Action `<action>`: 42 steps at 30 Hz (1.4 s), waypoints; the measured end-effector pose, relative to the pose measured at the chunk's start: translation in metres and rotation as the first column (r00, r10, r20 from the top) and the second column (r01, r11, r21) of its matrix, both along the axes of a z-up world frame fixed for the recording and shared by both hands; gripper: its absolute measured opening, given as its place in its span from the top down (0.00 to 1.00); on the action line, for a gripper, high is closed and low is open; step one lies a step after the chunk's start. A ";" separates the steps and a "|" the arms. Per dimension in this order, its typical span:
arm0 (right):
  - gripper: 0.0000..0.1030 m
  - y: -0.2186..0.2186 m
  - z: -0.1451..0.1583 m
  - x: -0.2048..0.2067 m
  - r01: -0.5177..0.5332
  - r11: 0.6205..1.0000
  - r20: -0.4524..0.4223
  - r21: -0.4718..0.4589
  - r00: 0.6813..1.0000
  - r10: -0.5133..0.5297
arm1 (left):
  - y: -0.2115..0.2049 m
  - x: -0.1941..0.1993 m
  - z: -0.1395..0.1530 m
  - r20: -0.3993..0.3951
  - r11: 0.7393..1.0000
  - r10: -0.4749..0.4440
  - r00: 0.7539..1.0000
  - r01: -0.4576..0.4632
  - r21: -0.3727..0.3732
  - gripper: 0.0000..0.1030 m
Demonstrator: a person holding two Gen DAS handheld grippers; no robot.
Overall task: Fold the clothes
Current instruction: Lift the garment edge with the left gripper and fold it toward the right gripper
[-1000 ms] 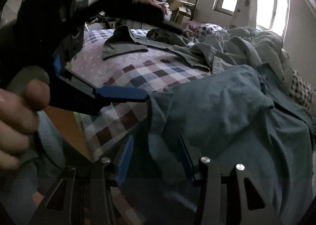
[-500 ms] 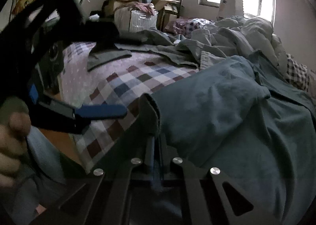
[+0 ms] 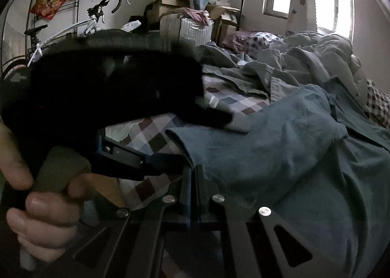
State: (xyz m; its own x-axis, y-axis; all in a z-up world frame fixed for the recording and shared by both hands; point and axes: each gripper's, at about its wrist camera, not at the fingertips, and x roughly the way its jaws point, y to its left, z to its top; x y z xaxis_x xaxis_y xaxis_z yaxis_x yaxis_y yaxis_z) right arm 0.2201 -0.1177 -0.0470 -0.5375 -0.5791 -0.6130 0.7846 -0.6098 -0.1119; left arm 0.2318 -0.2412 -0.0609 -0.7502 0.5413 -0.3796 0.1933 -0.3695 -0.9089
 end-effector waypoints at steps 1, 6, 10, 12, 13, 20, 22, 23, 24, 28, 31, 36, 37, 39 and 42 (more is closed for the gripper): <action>0.99 0.001 0.000 0.000 0.002 1.000 0.003 -0.004 1.000 -0.002 | -0.002 0.002 -0.002 0.002 1.000 0.007 1.000 -0.007 0.000 0.60; 0.99 0.002 0.001 -0.003 0.006 1.000 0.019 -0.015 1.000 -0.006 | -0.001 0.002 0.001 -0.003 0.999 0.009 1.000 -0.009 -0.038 0.94; 0.96 0.003 0.001 -0.003 0.007 1.000 0.027 -0.012 1.000 -0.006 | -0.004 0.003 0.007 -0.007 0.996 0.029 1.000 -0.030 -0.083 0.98; 0.96 0.005 0.002 -0.004 0.011 1.000 0.031 -0.015 0.999 -0.011 | -0.010 0.005 0.013 -0.020 0.994 0.050 0.999 -0.052 -0.099 0.99; 0.96 0.007 0.004 -0.005 0.015 1.000 0.032 -0.018 0.999 -0.015 | -0.014 0.006 0.017 -0.029 0.992 0.063 0.998 -0.066 -0.106 0.99; 0.93 0.019 0.014 -0.012 0.043 0.998 0.041 -0.041 0.998 -0.041 | -0.057 0.002 0.057 -0.116 0.979 0.153 0.981 -0.167 -0.118 0.99; 0.93 0.025 0.018 -0.016 0.057 0.997 0.048 -0.054 0.997 -0.054 | -0.067 -0.004 0.072 -0.142 0.973 0.163 0.976 -0.183 -0.142 0.99; 0.93 0.028 0.020 -0.017 0.063 0.996 0.054 -0.062 0.997 -0.060 | -0.073 -0.007 0.080 -0.155 0.971 0.169 0.973 -0.192 -0.146 0.99; 0.93 0.032 0.021 -0.019 0.070 0.995 0.060 -0.069 0.996 -0.066 | -0.079 -0.012 0.089 -0.168 0.967 0.174 0.970 -0.201 -0.155 0.99; 0.93 0.040 0.028 -0.027 0.093 0.991 0.076 -0.095 0.993 -0.086 | -0.108 -0.026 0.132 -0.241 0.941 0.198 0.950 -0.253 -0.224 0.99; 0.93 0.047 0.031 -0.031 0.105 0.988 0.092 -0.114 0.991 -0.095 | -0.134 -0.032 0.155 -0.278 0.923 0.237 0.931 -0.305 -0.235 0.99; 0.91 0.053 0.033 -0.036 0.115 0.985 0.114 -0.127 0.988 -0.100 | -0.175 -0.039 0.176 -0.291 0.888 0.286 0.913 -0.367 -0.277 0.99; 0.90 0.054 0.033 -0.037 0.115 0.985 0.118 -0.128 0.988 -0.100 | -0.180 -0.042 0.177 -0.286 0.883 0.293 0.912 -0.373 -0.285 0.99; 0.89 0.055 0.033 -0.038 0.115 0.985 0.127 -0.128 0.987 -0.099 | -0.192 -0.048 0.179 -0.278 0.872 0.307 0.910 -0.386 -0.302 0.99; 0.84 0.055 0.033 -0.040 0.118 0.984 0.136 -0.130 0.986 -0.100 | -0.200 -0.056 0.187 -0.283 0.863 0.307 0.909 -0.391 -0.320 0.99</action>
